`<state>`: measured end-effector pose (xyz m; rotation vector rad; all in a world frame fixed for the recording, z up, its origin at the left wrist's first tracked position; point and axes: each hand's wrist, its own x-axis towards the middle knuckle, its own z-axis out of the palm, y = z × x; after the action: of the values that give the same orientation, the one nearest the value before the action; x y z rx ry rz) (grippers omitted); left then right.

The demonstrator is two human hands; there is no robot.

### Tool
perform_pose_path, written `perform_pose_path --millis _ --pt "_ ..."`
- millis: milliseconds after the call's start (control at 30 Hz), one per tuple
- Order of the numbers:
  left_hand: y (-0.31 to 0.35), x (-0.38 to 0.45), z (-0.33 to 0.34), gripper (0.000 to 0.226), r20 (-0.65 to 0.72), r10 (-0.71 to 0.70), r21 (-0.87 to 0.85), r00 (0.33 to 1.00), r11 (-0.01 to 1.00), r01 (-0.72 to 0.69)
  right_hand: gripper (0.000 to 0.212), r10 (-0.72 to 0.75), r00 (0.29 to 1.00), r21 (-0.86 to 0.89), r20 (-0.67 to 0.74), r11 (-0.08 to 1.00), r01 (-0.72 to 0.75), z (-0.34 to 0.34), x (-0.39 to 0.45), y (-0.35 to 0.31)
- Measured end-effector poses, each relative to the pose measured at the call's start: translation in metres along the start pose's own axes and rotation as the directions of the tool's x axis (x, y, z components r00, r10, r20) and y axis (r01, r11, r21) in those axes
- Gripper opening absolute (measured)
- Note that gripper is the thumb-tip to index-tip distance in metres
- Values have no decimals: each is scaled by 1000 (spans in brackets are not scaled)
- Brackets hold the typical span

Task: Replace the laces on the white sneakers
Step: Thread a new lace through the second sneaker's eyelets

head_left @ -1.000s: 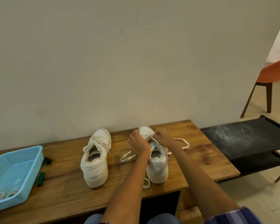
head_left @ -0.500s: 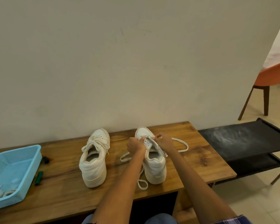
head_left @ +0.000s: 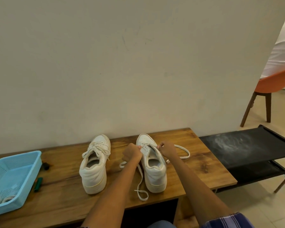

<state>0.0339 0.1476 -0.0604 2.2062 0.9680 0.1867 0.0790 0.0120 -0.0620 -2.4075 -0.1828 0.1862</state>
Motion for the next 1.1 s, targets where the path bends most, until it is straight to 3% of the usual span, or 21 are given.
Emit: perform_pose_path --millis 67,133,200,267,333,400,467,533,600,700,733,900,1100 --pt "-2 2 -8 18 -117 70 -36 991 997 -74 31 9 998 -72 55 997 -5 -7 -3 1" --pt "-3 1 -16 14 -158 177 -174 972 963 -204 38 45 998 -24 53 999 -44 -17 -5 -2" --pt "-1 -4 -22 8 -91 259 -384 962 882 -274 34 17 1000 69 -20 998 -16 -25 -10 -12" --pt "3 -11 -21 5 74 347 -461 935 843 -276 24 -41 987 248 -158 966 79 -28 -12 -25" --pt "4 -17 -16 12 274 389 -377 879 885 -275 17 -53 969 398 -241 905 148 -30 -16 -40" --pt "7 -21 -9 29 329 387 -146 861 922 -358 11 -54 971 477 -231 864 162 -29 -20 -54" --pt "8 -23 -1 45 267 379 58 886 911 -408 10 -88 971 522 -222 831 195 -22 -25 -60" --pt "8 -29 8 44 126 377 156 918 906 -394 19 -133 961 530 -243 812 246 -11 -31 -58" --pt "5 -36 10 32 -45 328 113 944 940 -321 27 -124 958 514 -259 822 245 1 -34 -49" --pt "4 -42 9 33 -157 257 -43 953 963 -267 10 -85 949 450 -304 865 222 9 -32 -35" --pt "4 -44 8 35 -172 225 -98 959 965 -244 3 -90 947 425 -309 877 223 11 -30 -32" --pt "2 -43 5 35 -170 71 -268 983 956 -115 18 -137 946 308 -292 923 229 16 -24 -29" --pt "-3 -40 5 36 -135 56 -311 989 946 -96 16 -230 951 161 -208 951 266 18 -19 -34"
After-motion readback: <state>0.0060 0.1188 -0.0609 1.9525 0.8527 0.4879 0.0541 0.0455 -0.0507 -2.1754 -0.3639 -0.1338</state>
